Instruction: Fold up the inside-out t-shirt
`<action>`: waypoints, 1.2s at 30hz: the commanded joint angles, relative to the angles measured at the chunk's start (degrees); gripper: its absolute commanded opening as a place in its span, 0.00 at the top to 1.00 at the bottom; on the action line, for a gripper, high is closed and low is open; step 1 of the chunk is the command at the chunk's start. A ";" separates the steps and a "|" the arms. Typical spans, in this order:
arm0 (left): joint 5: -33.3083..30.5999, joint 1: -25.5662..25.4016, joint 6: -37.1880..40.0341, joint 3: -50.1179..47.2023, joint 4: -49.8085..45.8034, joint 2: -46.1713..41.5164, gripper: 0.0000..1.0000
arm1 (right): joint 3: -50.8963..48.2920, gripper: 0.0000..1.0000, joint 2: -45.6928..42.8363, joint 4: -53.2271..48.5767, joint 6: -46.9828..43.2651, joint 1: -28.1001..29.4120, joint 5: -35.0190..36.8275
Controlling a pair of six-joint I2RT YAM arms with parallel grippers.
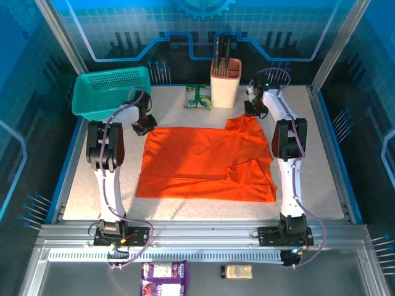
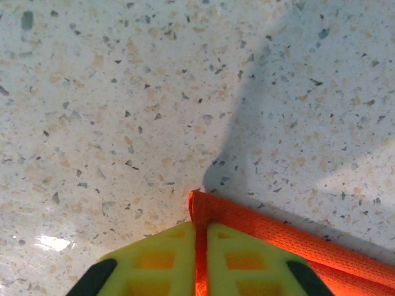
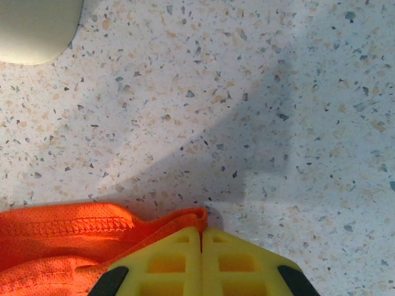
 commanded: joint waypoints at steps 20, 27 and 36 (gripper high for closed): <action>1.40 1.65 -2.45 -23.93 18.50 -22.73 1.00 | -31.87 1.00 -31.99 7.88 5.19 1.46 -0.39; 2.23 1.66 -3.23 -29.76 19.60 -29.26 1.00 | -40.53 1.00 -41.29 7.76 7.83 1.50 -0.94; 3.02 2.13 -4.30 -39.99 19.18 -40.72 0.99 | -57.54 1.00 -55.59 7.45 15.15 1.25 -2.85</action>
